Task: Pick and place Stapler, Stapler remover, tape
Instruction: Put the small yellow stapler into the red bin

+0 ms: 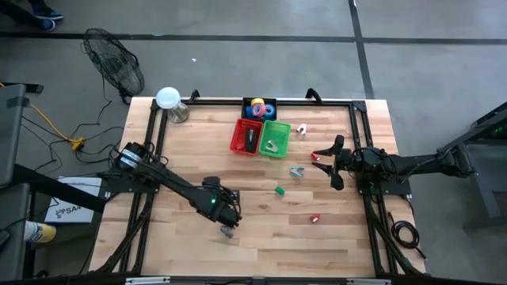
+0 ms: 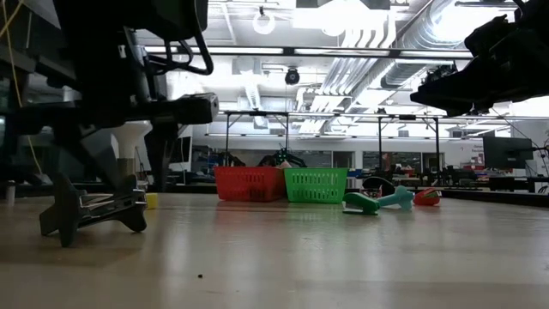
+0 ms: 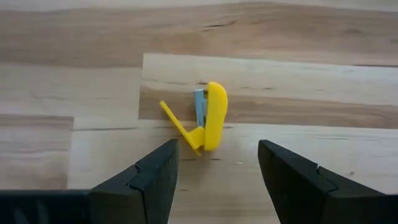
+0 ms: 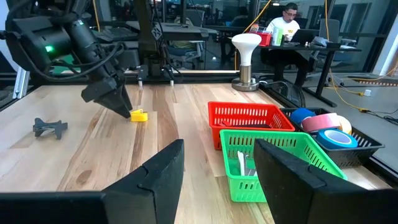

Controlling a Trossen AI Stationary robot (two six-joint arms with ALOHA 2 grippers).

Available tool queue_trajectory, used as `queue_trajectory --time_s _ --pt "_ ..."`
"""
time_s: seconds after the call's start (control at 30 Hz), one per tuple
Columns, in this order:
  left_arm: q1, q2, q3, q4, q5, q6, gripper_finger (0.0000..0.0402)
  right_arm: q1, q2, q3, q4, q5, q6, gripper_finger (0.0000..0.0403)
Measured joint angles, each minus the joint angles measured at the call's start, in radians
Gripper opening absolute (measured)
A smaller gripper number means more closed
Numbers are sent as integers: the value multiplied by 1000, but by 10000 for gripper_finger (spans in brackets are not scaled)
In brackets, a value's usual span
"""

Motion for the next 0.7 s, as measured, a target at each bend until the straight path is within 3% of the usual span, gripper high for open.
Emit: queue_trajectory --time_s 0.7 --pt "31 85 3 -27 39 -92 216 0 10 0 0 0 0 185"
